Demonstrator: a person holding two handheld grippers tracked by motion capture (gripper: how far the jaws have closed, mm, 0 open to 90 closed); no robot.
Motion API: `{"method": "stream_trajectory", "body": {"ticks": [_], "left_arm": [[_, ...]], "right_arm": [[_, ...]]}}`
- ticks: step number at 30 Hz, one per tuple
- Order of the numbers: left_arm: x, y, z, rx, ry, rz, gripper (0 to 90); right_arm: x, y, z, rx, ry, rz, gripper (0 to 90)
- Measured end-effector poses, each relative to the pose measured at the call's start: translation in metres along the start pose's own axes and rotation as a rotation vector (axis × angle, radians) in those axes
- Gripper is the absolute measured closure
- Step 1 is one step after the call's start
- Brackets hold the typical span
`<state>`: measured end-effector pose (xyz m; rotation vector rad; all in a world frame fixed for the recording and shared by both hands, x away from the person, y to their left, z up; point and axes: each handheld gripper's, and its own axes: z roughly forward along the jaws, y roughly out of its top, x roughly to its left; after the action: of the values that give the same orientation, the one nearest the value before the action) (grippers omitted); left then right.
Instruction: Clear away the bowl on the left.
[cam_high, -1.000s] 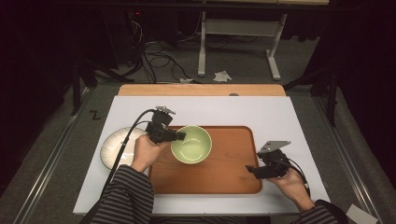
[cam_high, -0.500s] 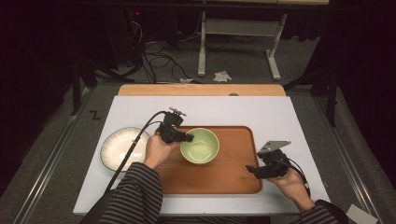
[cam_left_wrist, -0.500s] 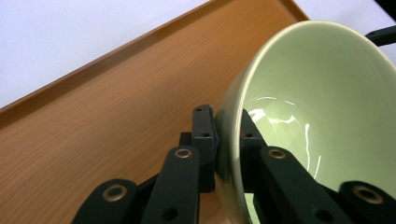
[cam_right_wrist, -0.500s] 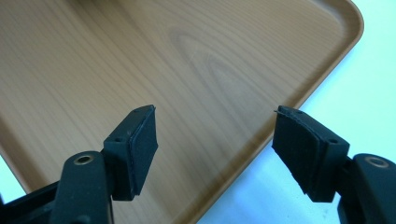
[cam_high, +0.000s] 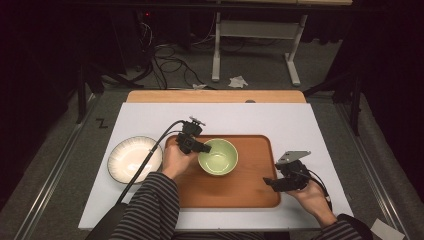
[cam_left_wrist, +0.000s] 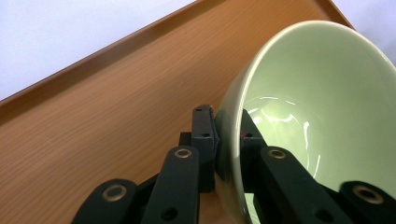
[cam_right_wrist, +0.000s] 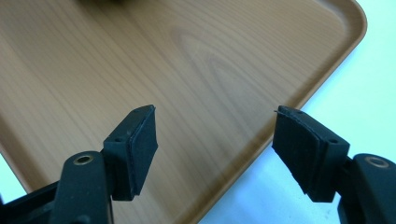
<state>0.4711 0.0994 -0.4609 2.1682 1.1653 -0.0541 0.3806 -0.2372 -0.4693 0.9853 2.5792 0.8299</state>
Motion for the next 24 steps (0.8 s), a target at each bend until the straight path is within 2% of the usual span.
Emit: {"method": "stream_trajectory", "body": {"ticks": [13, 16, 24], "left_arm": [[0.005, 0.0, 0.01, 0.013, 0.029, -0.012, 82.4], [0.007, 0.0, 0.012, 0.011, 0.021, -0.024, 82.4], [0.008, -0.001, 0.016, 0.02, 0.047, -0.017, 82.8]], "right_arm": [[0.0, 0.0, 0.001, 0.007, 0.001, -0.008, 32.2], [0.001, 0.0, 0.001, 0.01, 0.005, -0.016, 32.1], [0.001, 0.0, 0.001, 0.009, 0.002, -0.014, 32.1]]}}
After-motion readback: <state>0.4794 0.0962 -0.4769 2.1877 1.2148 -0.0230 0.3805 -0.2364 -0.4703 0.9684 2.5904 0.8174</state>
